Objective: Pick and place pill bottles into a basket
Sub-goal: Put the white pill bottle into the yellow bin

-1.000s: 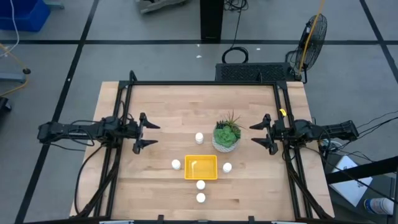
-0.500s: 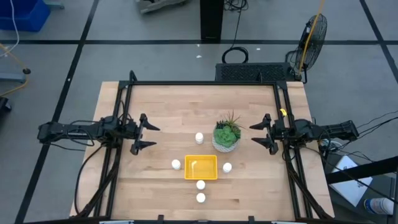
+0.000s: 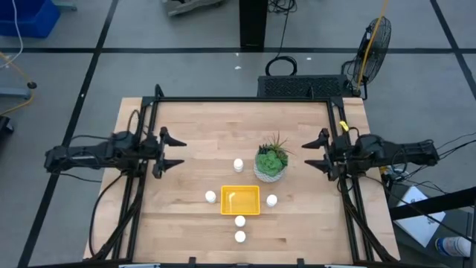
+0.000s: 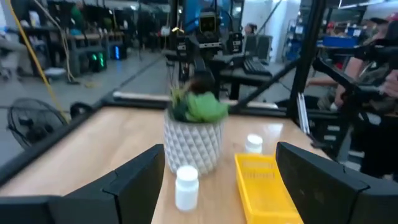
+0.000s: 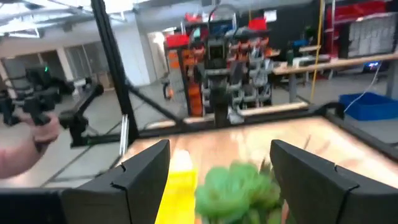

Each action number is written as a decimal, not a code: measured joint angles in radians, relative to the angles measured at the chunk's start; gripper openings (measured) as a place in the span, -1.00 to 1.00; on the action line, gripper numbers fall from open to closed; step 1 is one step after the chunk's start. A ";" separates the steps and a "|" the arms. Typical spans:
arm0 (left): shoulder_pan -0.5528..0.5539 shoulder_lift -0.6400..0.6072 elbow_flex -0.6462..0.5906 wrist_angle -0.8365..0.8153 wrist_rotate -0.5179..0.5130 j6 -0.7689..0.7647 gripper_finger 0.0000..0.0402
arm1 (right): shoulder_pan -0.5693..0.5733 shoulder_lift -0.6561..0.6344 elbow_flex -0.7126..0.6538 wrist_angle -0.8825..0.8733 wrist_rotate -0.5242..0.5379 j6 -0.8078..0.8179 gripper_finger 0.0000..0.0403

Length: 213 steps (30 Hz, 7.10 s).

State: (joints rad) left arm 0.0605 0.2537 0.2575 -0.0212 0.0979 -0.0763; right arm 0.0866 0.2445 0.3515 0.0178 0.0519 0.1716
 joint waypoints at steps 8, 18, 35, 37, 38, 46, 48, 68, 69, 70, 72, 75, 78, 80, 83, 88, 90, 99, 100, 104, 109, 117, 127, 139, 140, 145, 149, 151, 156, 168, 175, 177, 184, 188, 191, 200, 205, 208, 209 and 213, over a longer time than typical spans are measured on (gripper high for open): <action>0.000 0.058 0.012 0.045 -0.013 -0.029 0.54 | -0.025 0.417 0.087 0.336 -0.229 0.027 0.34; 0.000 0.097 0.012 0.107 -0.013 -0.041 0.54 | 0.102 0.821 0.100 0.779 -0.292 0.101 0.34; 0.000 0.100 0.012 0.082 -0.020 -0.037 0.54 | 0.384 0.819 0.144 0.569 -0.140 0.074 0.34; 0.000 0.100 0.012 0.076 -0.021 -0.034 0.54 | 0.385 0.784 0.187 0.436 -0.093 0.089 0.34; 0.000 0.100 0.012 0.075 -0.021 -0.034 0.54 | 0.386 0.769 0.218 0.365 -0.069 0.094 0.34; 0.000 0.100 0.012 0.042 -0.027 -0.033 0.54 | 0.400 0.773 0.485 -0.038 -0.051 0.098 0.34; 0.000 0.100 0.012 0.042 -0.029 -0.032 0.54 | 0.400 0.795 0.531 -0.113 -0.052 0.117 0.34; 0.000 0.100 0.011 0.042 -0.030 -0.036 0.54 | 0.434 1.118 0.896 -0.549 -0.109 0.102 0.34; 0.000 0.100 0.011 0.041 -0.030 -0.037 0.54 | 0.434 1.113 0.898 -0.570 -0.087 0.094 0.34; 0.000 0.100 0.011 0.040 -0.030 -0.036 0.54 | 0.433 1.106 0.898 -0.592 -0.061 0.087 0.34; 0.000 0.100 0.011 0.039 -0.030 -0.036 0.54 | 0.433 1.096 0.898 -0.651 0.025 0.079 0.34; 0.000 0.100 0.011 0.039 -0.030 -0.036 0.54 | 0.433 1.095 0.898 -0.721 0.161 0.073 0.34; 0.000 0.100 0.011 0.039 -0.030 -0.036 0.54 | 0.432 1.106 0.876 -0.709 0.183 0.074 0.34; 0.000 0.100 0.011 0.039 -0.030 -0.036 0.54 | 0.432 1.115 0.842 -0.682 0.180 0.069 0.34; 0.000 0.100 0.011 0.039 -0.030 -0.036 0.54 | 0.432 1.130 0.783 -0.639 0.183 0.060 0.34; 0.000 0.100 0.011 0.039 -0.029 -0.033 0.54 | 0.418 1.134 0.690 -0.558 0.211 0.073 0.34; 0.000 0.100 0.011 0.039 -0.029 -0.033 0.54 | 0.406 1.133 0.659 -0.515 0.214 0.053 0.34; 0.000 0.100 0.011 0.039 -0.019 -0.035 0.54 | 0.364 1.132 0.574 -0.345 0.159 0.009 0.34; 0.000 0.100 0.011 0.039 -0.018 -0.035 0.54 | 0.364 1.131 0.574 -0.341 0.160 0.010 0.34; 0.000 0.100 0.011 0.039 -0.019 -0.035 0.54 | 0.365 1.145 0.574 -0.340 0.154 0.023 0.34; 0.000 0.100 0.011 0.039 -0.019 -0.034 0.54 | 0.365 1.160 0.575 -0.338 0.155 0.025 0.34; 0.000 0.100 0.011 0.039 -0.018 -0.033 0.54 | 0.366 1.233 0.573 -0.343 0.153 0.025 0.34; 0.000 0.100 0.011 0.039 -0.018 -0.032 0.54 | 0.366 1.237 0.574 -0.336 0.154 0.029 0.34; 0.000 0.100 0.011 0.039 -0.018 -0.032 0.54 | 0.380 1.237 0.574 -0.336 0.154 0.053 0.34; 0.000 0.099 0.011 0.039 -0.018 -0.032 0.54 | 0.384 1.237 0.574 -0.336 0.154 0.055 0.34; 0.000 0.099 0.011 0.039 -0.018 -0.032 0.54 | 0.394 1.243 0.574 -0.334 0.158 0.075 0.34; 0.000 0.099 0.011 0.039 -0.017 -0.032 0.54 | 0.393 1.262 0.574 -0.330 0.158 0.073 0.34; 0.000 0.100 0.011 0.039 -0.017 -0.032 0.54 | 0.393 1.274 0.575 -0.328 0.158 0.071 0.34; 0.000 0.100 0.011 0.039 -0.017 -0.035 0.54 | 0.393 1.275 0.575 -0.317 0.158 0.067 0.34; 0.000 0.100 0.011 0.039 -0.017 -0.035 0.54 | 0.393 1.282 0.575 -0.322 0.157 0.067 0.34; 0.000 0.100 0.011 0.039 -0.015 -0.034 0.54 | 0.393 1.290 0.575 -0.325 0.158 0.067 0.34; 0.000 0.099 0.011 0.039 -0.010 -0.034 0.54 | 0.393 1.290 0.575 -0.331 0.158 0.067 0.34; 0.000 0.099 0.011 0.040 -0.010 -0.034 0.54 | 0.393 1.290 0.575 -0.329 0.158 0.069 0.34; 0.000 0.099 0.011 0.040 -0.010 -0.035 0.54 | 0.393 1.290 0.575 -0.330 0.159 0.070 0.34; 0.000 0.099 0.011 0.040 -0.010 -0.035 0.54 | 0.393 1.290 0.575 -0.330 0.159 0.070 0.32; 0.000 0.099 0.011 0.040 -0.010 -0.035 0.54 | 0.393 1.290 0.575 -0.332 0.158 0.069 -0.03; 0.000 0.100 0.011 0.040 -0.010 -0.036 0.54 | 0.393 1.289 0.575 -0.332 0.158 0.066 -0.22; 0.000 0.100 0.011 0.040 -0.010 -0.036 0.54 | 0.393 1.289 0.575 -0.331 0.158 0.055 -0.27; 0.000 0.099 0.011 0.040 -0.010 -0.036 0.54 | 0.393 1.289 0.575 -0.331 0.158 0.053 -0.27; 0.000 0.099 0.011 0.040 -0.010 -0.036 0.54 | 0.393 1.289 0.575 -0.331 0.157 0.054 -0.25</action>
State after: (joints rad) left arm 0.0601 0.3531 0.2684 0.0189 0.0875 -0.1120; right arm 0.4793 1.5333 0.9264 -0.3134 0.2093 0.2256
